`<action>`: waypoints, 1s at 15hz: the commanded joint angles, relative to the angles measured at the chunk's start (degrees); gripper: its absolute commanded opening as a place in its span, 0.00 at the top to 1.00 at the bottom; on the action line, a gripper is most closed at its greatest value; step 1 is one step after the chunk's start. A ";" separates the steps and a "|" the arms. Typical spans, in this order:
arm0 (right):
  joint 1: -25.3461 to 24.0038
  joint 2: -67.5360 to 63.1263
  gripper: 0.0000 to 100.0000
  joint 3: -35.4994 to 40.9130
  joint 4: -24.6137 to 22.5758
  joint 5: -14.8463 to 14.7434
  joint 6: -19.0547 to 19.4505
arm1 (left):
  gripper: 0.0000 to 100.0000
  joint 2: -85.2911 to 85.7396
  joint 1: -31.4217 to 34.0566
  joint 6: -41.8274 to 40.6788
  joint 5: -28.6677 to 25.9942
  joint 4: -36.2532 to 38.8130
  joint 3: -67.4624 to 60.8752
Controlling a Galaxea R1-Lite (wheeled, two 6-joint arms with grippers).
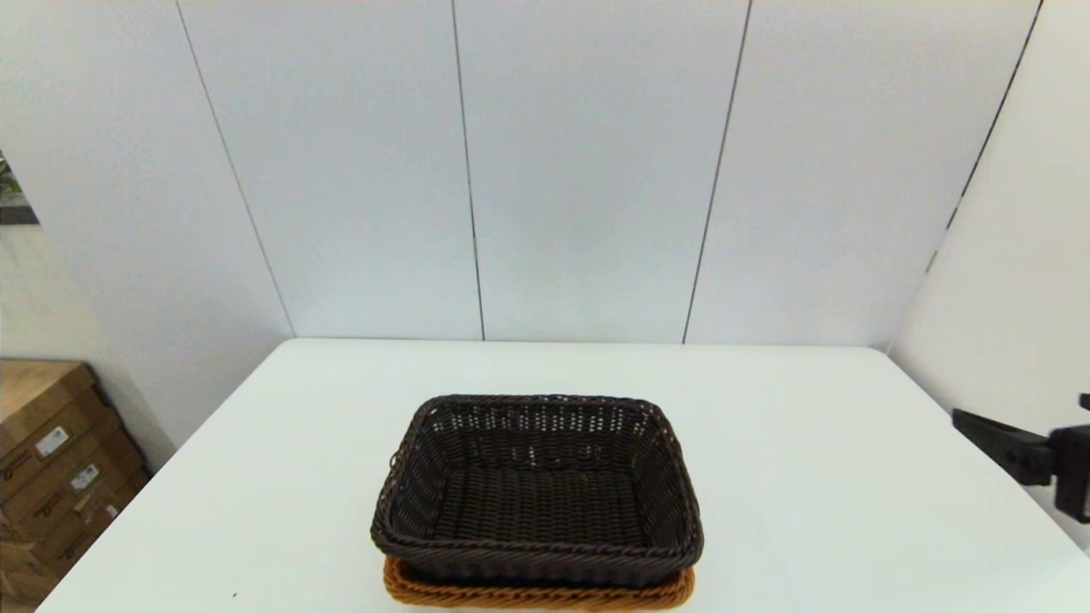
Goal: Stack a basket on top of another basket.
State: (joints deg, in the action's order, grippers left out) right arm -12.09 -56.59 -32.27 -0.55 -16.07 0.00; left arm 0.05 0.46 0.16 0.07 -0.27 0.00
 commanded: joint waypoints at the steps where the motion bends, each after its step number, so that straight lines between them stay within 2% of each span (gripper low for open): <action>1: 10.07 22.58 0.00 9.24 3.80 1.92 0.70 | 0.00 0.04 -0.02 0.02 0.01 0.00 -0.09; 3: 12.80 29.96 0.00 13.28 4.77 3.76 0.62 | 0.00 0.04 0.06 0.02 0.01 0.00 -0.09; 5: 13.24 35.32 0.00 17.06 4.86 5.26 0.53 | 0.00 0.04 0.06 0.02 0.01 0.00 -0.09; 11: 13.24 44.37 0.00 19.26 4.59 12.20 0.26 | 0.00 0.04 -0.02 0.02 0.01 0.00 -0.09; 15: 12.97 45.69 0.00 19.61 3.45 13.08 0.00 | 0.00 0.04 0.06 0.02 0.01 0.00 -0.09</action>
State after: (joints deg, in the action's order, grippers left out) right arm 0.99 -12.29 -13.09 2.94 -3.35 0.00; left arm 0.05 0.46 0.16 0.07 -0.27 0.00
